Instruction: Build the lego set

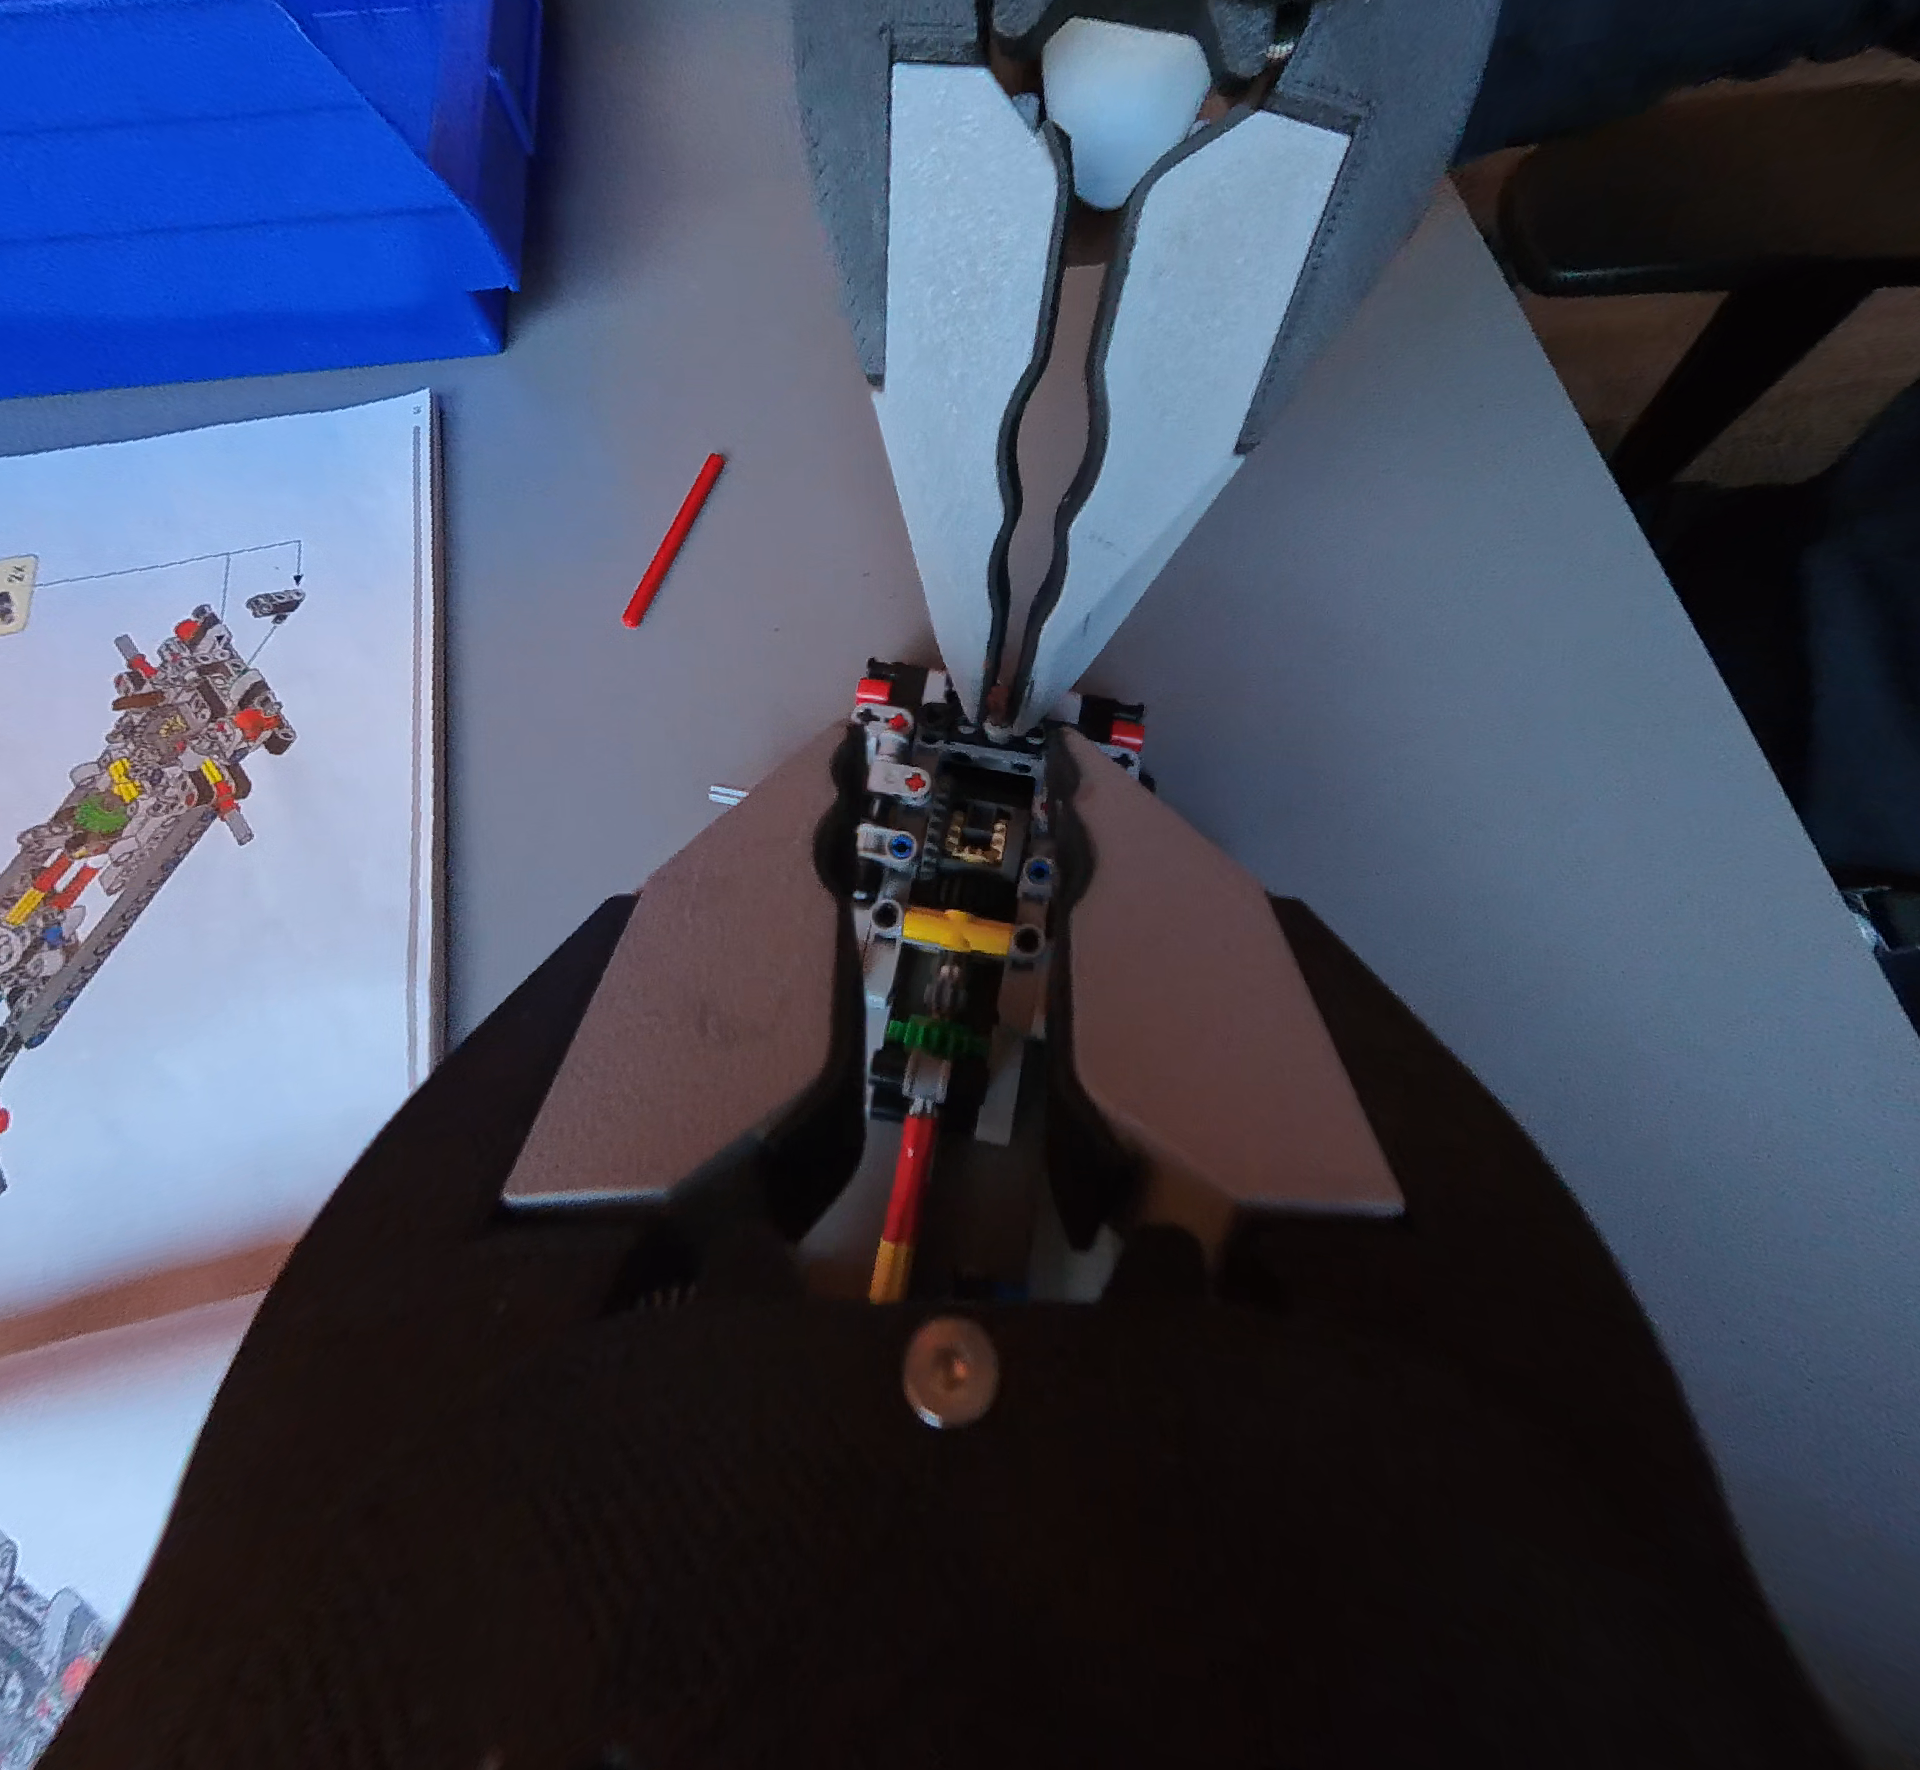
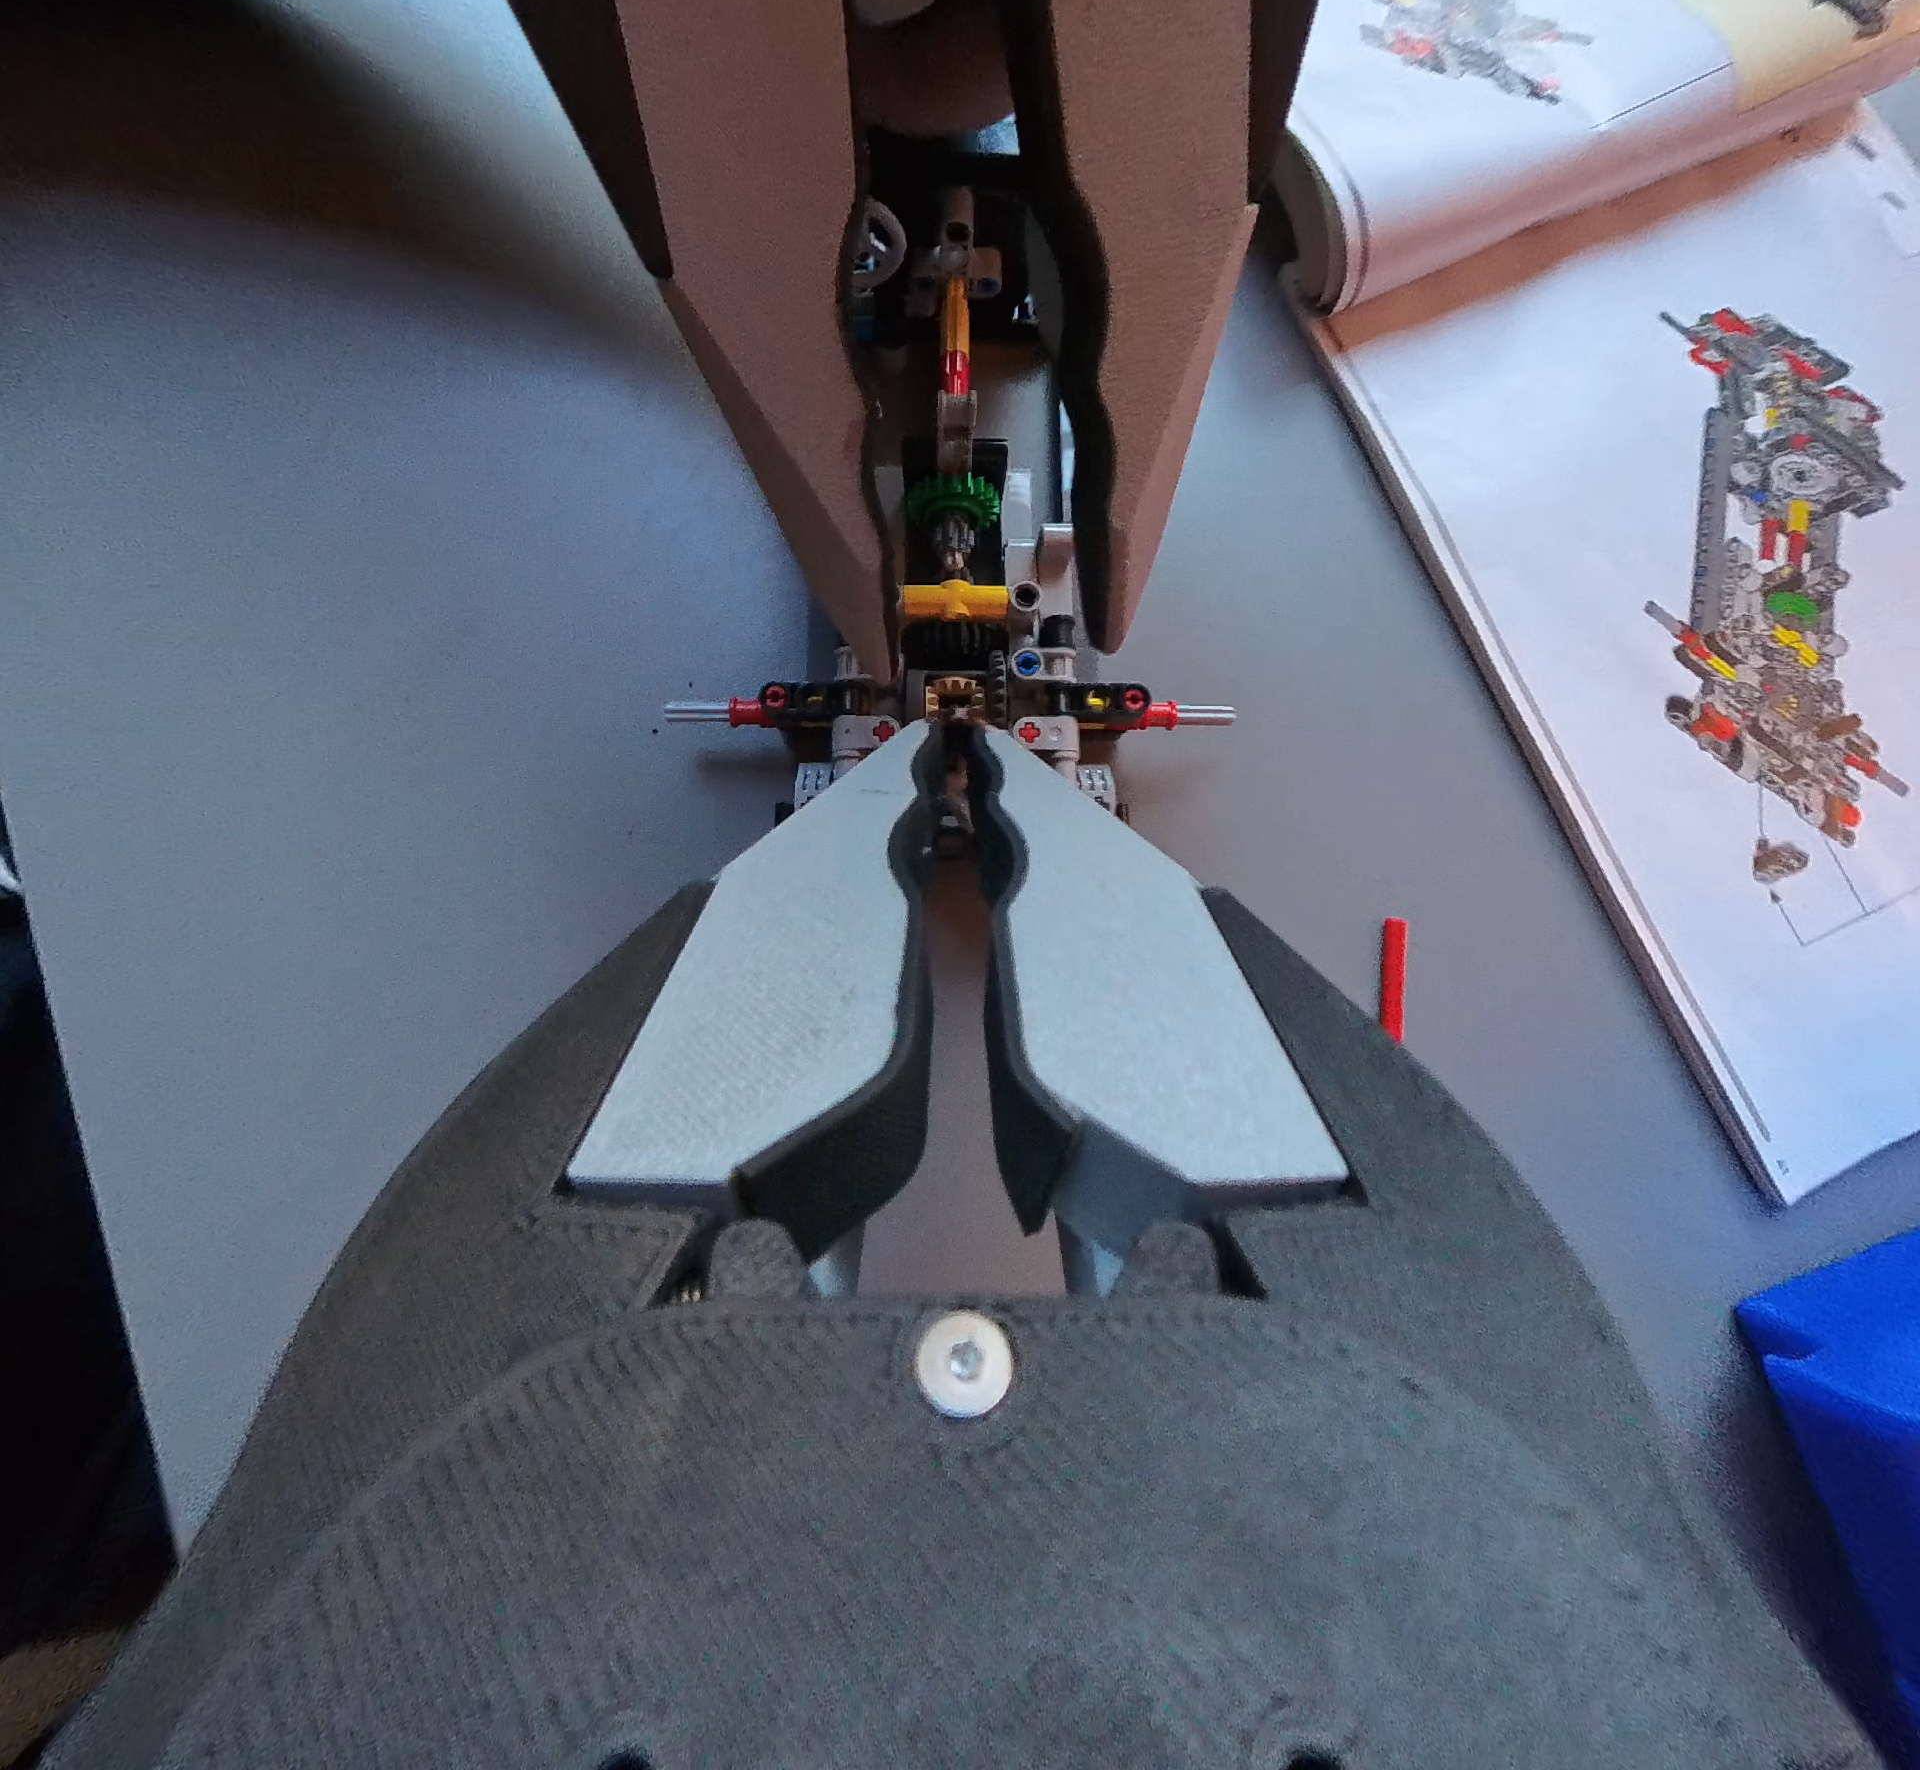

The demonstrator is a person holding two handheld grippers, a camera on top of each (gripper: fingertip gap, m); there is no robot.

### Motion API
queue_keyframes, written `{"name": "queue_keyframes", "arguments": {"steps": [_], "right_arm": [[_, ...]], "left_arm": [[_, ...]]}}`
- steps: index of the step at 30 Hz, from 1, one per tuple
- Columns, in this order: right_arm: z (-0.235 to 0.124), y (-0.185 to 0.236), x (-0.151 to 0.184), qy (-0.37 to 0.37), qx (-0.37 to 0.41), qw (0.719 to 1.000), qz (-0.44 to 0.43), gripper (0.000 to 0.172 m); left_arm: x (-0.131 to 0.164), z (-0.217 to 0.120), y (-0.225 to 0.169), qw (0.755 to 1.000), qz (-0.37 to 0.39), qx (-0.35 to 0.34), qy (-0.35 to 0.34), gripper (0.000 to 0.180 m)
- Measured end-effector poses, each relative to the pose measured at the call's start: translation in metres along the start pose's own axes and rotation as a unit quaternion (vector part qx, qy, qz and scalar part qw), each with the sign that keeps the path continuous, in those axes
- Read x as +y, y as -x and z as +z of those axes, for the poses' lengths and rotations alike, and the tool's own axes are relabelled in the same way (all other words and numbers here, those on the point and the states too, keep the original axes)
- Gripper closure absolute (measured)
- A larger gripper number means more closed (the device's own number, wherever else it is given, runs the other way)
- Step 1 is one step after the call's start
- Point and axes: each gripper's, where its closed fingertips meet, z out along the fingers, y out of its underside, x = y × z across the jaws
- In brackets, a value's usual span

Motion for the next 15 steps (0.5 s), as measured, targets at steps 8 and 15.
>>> {"name": "queue_keyframes", "arguments": {"steps": [8, 15], "right_arm": [[-0.010, -0.007, -0.006, -0.106, 0.015, 0.993, 0.046, 0.171], [-0.033, -0.008, -0.022, -0.217, -0.069, 0.964, 0.137, 0.170]], "left_arm": [[0.001, 0.013, -0.002, 0.999, -0.009, -0.016, 0.027, 0.157], [-0.019, 0.010, -0.007, 0.999, -0.038, 0.010, -0.034, 0.145]]}}
